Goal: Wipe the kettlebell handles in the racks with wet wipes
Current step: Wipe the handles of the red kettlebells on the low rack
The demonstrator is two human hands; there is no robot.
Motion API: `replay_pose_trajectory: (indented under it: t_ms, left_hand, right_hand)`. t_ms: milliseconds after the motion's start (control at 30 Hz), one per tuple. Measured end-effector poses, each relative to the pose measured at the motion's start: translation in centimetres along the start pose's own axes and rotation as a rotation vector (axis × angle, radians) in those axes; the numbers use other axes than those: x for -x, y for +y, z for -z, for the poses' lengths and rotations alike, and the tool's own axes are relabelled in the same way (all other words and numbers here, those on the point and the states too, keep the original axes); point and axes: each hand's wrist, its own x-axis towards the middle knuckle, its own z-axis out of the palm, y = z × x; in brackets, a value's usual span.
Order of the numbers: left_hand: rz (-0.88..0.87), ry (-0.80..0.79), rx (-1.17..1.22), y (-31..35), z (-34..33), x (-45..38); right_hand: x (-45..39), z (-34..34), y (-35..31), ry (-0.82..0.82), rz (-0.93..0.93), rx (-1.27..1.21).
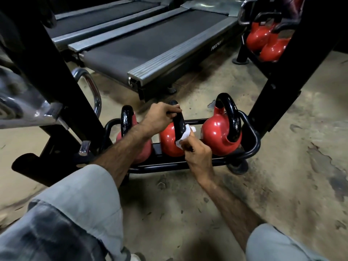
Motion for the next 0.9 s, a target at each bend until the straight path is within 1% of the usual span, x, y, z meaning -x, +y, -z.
replay_pose_trajectory:
  t_ms: [167, 233, 267, 333, 400, 467, 567, 600, 633, 700, 800, 833, 900]
  left_hand:
    - [0.05, -0.001, 0.14, -0.4, 0.1, 0.3]
    - [0.072, 0.006, 0.152, -0.4, 0.1, 0.4]
    - [0.091, 0.014, 0.169, -0.5, 0.1, 0.5]
    - [0.151, 0.034, 0.285, -0.6, 0.1, 0.9]
    - [0.179, 0.057, 0.37, -0.6, -0.1, 1.4]
    - [0.148, 0.085, 0.294, 0.0, -0.2, 2.3]
    - [0.089, 0.078, 0.018, 0.8, -1.1, 3.1]
    - [0.081, 0.082, -0.021, 1.0, -1.3, 3.4]
    - [0.095, 0.099, 0.004, 1.0, -1.4, 3.7]
    - [0.177, 0.173, 0.16, 0.7, -1.6, 4.3]
    - [0.398, 0.359, 0.435, -0.2, -3.1, 5.8]
    - [0.456, 0.401, 0.476, -0.5, -4.3, 6.3]
    - [0.529, 0.452, 0.408, -1.1, -7.3, 7.1]
  right_hand:
    - [-1.2, 0.2, -0.1, -0.085, 0.184, 0.022]
    - [-2.3, -0.1, -0.9, -0.125, 0.221, 0.052]
    - [-2.8, -0.3, -1.3, -0.156, 0.203, 0.061]
    - [-3.4, -0.2, -2.1, -0.209, 0.071, 0.029]
    - [-3.5, -0.2, -2.3, -0.202, -0.066, -0.042]
    - [-3.5, -0.2, -2.3, -0.174, -0.138, -0.084]
    - [-4.0, 0.1, -2.2, -0.164, -0.233, -0.091]
    - [-4.0, 0.2, -2.2, -0.189, -0.236, -0.091]
    - [-3.9, 0.4, -2.1, -0.215, -0.241, -0.109]
    - [-3.1, 0.8, -1.6, -0.249, -0.316, -0.188]
    - [-1.8, 1.3, -0.1, -0.318, -0.464, -0.344]
    - [-1.8, 1.3, 0.2, -0.343, -0.504, -0.411]
    - [-2.4, 1.4, 0.7, -0.379, -0.536, -0.501]
